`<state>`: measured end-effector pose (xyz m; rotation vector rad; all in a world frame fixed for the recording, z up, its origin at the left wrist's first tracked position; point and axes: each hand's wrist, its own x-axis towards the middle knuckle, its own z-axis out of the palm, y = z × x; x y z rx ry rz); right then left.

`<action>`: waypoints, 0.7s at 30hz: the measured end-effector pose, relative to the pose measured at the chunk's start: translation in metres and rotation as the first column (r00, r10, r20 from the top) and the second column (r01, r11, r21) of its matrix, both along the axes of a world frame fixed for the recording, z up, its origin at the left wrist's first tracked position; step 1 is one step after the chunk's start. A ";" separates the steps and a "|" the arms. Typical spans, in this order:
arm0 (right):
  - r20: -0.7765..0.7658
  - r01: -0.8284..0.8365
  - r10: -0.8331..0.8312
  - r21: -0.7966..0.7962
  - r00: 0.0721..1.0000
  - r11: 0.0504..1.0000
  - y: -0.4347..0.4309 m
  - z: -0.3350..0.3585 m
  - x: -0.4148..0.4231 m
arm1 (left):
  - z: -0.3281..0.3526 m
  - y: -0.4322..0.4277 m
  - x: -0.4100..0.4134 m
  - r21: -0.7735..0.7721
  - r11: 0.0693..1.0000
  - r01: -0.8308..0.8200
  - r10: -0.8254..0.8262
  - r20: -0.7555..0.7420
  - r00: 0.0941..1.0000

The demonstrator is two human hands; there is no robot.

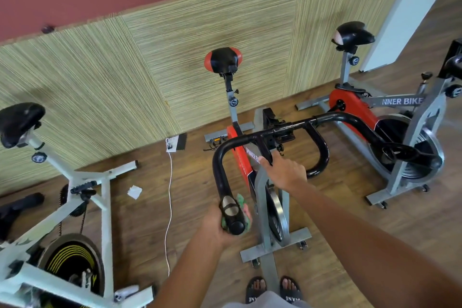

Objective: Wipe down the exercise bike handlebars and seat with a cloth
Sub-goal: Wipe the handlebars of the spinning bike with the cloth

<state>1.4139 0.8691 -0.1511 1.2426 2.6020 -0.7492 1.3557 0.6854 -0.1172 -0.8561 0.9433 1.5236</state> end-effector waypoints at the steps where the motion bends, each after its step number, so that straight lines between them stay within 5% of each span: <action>1: -0.005 -0.002 0.002 0.005 1.000 1.000 -0.001 0.001 0.001 | -0.001 0.005 -0.007 -0.064 0.998 0.021 -0.026 -0.062 0.998; 3: -0.057 0.017 -0.018 -0.011 0.998 1.000 -0.002 0.002 0.001 | -0.004 0.012 -0.018 -0.284 0.945 0.162 -0.263 -0.364 0.894; 5: -0.156 0.079 -0.093 -0.097 0.983 0.992 -0.001 0.004 0.001 | -0.006 0.012 -0.031 -0.591 0.792 0.152 -0.580 -0.651 0.489; 7: -0.285 0.144 -0.208 -0.228 0.936 0.963 0.000 0.013 0.002 | -0.004 0.013 -0.047 -0.652 0.758 0.032 -0.644 -0.739 0.198; 10: -0.429 0.180 -0.320 -0.335 0.845 0.925 -0.001 0.036 0.010 | 0.013 0.027 -0.059 -0.560 0.829 0.008 -0.559 -0.827 0.064; 12: -0.480 0.162 -0.357 -0.401 0.801 0.902 -0.004 0.052 0.018 | 0.034 0.045 -0.052 -0.422 0.896 0.138 -0.434 -0.898 0.076; 17: -0.572 0.092 -0.556 -0.642 0.603 0.761 -0.010 0.092 0.041 | 0.078 0.096 -0.018 0.036 0.882 0.470 -0.292 -0.740 0.605; 21: -0.655 0.175 -0.675 -0.661 0.339 0.729 0.000 0.127 0.082 | 0.099 0.138 0.015 0.199 0.783 0.590 -0.331 -0.670 0.665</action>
